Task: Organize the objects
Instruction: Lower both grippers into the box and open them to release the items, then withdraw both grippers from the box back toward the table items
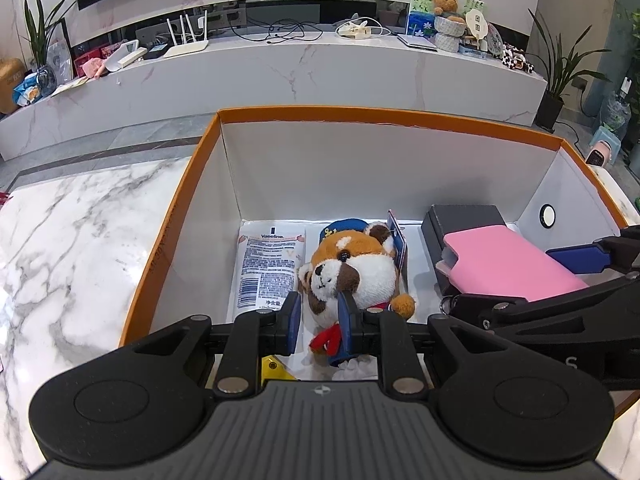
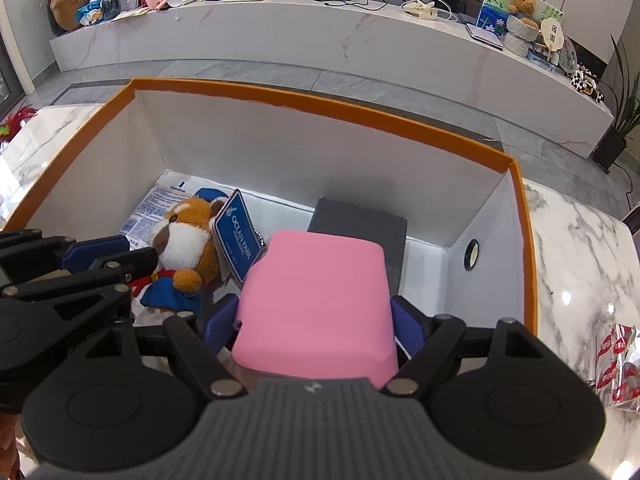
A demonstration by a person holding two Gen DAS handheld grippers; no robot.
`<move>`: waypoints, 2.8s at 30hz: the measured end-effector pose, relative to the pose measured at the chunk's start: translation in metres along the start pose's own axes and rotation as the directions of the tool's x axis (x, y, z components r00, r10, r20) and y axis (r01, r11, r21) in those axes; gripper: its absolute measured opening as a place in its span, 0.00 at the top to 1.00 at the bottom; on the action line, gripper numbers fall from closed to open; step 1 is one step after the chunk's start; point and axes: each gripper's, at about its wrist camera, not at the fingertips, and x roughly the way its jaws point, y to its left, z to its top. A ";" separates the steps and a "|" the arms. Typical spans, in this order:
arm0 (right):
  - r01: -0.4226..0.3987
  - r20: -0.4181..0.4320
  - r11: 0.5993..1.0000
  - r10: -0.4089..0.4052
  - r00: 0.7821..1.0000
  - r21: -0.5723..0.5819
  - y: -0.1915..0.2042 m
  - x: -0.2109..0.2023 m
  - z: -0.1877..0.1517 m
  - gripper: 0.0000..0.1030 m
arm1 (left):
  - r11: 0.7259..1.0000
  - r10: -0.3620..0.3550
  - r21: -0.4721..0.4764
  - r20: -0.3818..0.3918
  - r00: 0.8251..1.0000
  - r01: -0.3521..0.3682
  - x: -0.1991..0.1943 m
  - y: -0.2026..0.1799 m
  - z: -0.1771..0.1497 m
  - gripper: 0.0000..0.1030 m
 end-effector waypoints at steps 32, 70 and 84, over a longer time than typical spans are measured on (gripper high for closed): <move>0.052 0.056 0.999 -0.053 0.997 0.014 -0.014 -0.017 -0.014 0.05 | 1.000 0.012 0.001 0.059 0.998 -0.013 -0.015 -0.001 -0.002 0.31; 0.043 0.240 0.998 -0.054 0.969 0.050 -0.009 -0.095 -0.080 0.02 | 0.999 0.026 -0.042 0.150 0.988 -0.019 -0.089 -0.006 -0.041 0.09; -0.012 0.255 0.992 -0.020 0.967 0.124 0.003 -0.135 -0.162 0.01 | 0.998 0.021 -0.059 0.197 0.980 -0.009 -0.142 0.012 -0.112 0.05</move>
